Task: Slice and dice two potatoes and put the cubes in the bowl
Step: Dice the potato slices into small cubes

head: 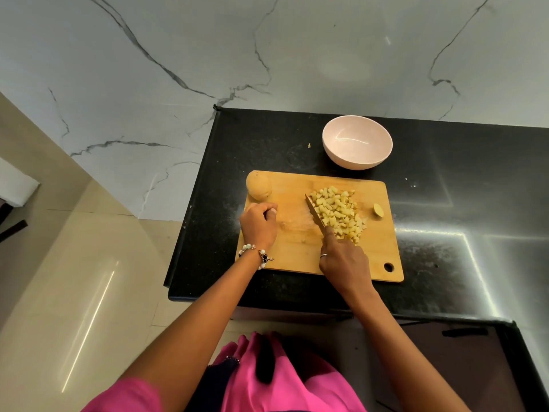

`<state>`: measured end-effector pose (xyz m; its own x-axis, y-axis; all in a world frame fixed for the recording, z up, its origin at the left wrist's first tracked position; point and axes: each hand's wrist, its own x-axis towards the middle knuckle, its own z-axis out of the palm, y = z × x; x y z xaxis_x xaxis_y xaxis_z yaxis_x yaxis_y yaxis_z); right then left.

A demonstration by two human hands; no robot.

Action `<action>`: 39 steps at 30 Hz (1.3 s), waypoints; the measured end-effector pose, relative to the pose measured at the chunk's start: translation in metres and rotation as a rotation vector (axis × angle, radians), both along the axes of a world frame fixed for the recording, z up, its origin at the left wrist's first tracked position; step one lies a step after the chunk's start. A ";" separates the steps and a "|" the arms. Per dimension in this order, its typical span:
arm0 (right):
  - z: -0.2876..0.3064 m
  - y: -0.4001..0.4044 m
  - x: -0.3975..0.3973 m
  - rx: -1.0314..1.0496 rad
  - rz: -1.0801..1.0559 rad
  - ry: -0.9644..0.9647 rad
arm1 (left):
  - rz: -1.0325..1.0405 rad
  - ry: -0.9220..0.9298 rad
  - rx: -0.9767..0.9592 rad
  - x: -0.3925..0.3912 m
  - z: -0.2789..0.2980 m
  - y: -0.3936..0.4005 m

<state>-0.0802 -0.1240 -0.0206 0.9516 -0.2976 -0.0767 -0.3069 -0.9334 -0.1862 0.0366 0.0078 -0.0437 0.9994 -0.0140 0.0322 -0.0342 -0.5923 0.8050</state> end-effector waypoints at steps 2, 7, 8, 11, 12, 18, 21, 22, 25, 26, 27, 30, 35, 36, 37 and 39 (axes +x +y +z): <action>0.002 -0.004 0.001 0.074 -0.011 -0.038 | -0.007 0.007 0.003 0.000 0.000 -0.001; 0.009 -0.017 -0.003 0.312 -0.105 -0.224 | -0.042 0.004 0.014 -0.004 0.003 -0.007; 0.011 -0.020 -0.004 0.367 -0.137 -0.255 | -0.075 -0.015 0.027 -0.006 0.005 -0.010; 0.017 -0.028 -0.005 0.530 -0.217 -0.282 | -0.324 -0.150 0.069 -0.014 0.012 -0.021; 0.018 -0.030 -0.005 0.586 -0.236 -0.282 | -0.426 -0.230 0.106 -0.017 0.013 -0.027; 0.023 -0.042 -0.014 0.913 -0.376 -0.300 | -0.551 -0.412 0.593 -0.021 0.011 -0.050; 0.022 -0.051 -0.023 0.943 -0.426 -0.329 | -0.470 -0.394 0.568 -0.018 0.012 -0.056; 0.020 -0.054 -0.026 0.954 -0.444 -0.335 | -0.460 -0.400 0.533 -0.018 0.013 -0.061; 0.018 -0.064 -0.034 1.026 -0.518 -0.392 | -0.490 -0.400 0.377 -0.019 0.022 -0.084; 0.018 -0.067 -0.036 1.057 -0.545 -0.417 | -0.516 -0.380 0.340 -0.020 0.026 -0.093; 0.019 -0.071 -0.039 1.086 -0.569 -0.444 | -0.546 -0.353 0.318 -0.021 0.029 -0.103; 0.022 -0.083 -0.047 1.160 -0.623 -0.514 | -0.626 -0.288 0.357 -0.022 0.033 -0.134; 0.026 -0.100 -0.057 1.162 -0.662 -0.568 | -0.774 -0.303 0.618 -0.015 0.035 -0.169; 0.025 -0.102 -0.058 1.159 -0.662 -0.569 | -0.806 -0.332 0.686 -0.013 0.035 -0.173; 0.024 -0.105 -0.059 1.158 -0.665 -0.571 | -0.833 -0.370 0.755 -0.012 0.035 -0.176; 0.023 -0.108 -0.059 1.153 -0.677 -0.570 | -0.865 -0.453 0.858 -0.009 0.033 -0.181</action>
<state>-0.1396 -0.2319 0.0021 0.6394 -0.7284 -0.2460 -0.2485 0.1071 -0.9627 0.0281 -0.1731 -0.0111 0.5584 -0.8293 0.0222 -0.8295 -0.5585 -0.0010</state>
